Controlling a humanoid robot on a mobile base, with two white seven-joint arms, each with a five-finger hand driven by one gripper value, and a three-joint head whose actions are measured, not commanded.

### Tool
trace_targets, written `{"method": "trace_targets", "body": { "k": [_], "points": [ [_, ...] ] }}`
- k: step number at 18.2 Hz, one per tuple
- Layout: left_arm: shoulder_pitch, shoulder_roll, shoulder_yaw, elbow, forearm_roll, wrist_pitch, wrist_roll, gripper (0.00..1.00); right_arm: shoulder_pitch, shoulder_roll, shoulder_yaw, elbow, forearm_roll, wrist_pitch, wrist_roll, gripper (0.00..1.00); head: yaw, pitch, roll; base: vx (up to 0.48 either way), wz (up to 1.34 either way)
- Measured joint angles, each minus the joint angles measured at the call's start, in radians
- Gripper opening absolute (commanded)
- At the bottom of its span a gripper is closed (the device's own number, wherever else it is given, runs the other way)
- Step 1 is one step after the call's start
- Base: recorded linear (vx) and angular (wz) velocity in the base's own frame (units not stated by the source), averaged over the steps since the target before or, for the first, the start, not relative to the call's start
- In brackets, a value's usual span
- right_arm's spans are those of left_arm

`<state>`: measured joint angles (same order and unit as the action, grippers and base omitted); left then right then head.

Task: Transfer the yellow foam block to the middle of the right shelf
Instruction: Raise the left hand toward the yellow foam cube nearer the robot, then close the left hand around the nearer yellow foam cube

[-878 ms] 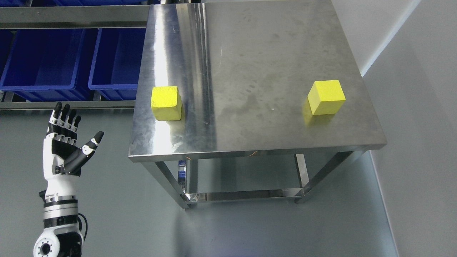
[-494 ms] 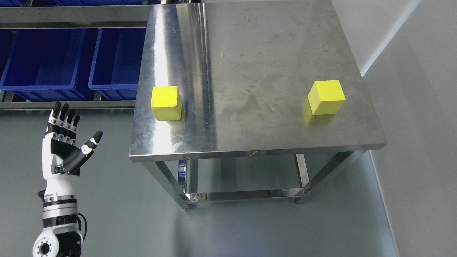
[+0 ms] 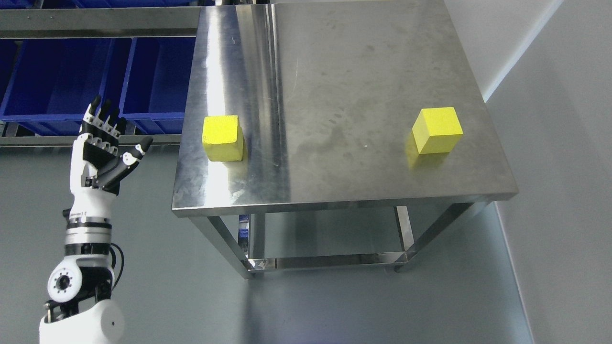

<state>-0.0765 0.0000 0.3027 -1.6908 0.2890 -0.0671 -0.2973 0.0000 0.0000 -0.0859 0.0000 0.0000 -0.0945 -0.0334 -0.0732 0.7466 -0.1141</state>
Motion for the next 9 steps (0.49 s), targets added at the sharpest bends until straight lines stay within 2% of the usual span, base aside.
{"method": "trace_targets", "body": {
  "k": [5,9],
  "points": [
    [-0.096,0.000,-0.060,0.001,-0.117,0.072,-0.161,1.00,0.000,0.000,0.000,0.000,0.000,0.000,0.000,1.00,0.0000,0.000,0.000,0.000,0.00],
    [-0.131,0.000,-0.110,0.004,-0.223,0.112,-0.216,1.00,0.000,0.000,0.000,0.000,0.000,0.000,0.000,1.00,0.0000,0.000,0.000,0.000,0.00]
  ]
}}
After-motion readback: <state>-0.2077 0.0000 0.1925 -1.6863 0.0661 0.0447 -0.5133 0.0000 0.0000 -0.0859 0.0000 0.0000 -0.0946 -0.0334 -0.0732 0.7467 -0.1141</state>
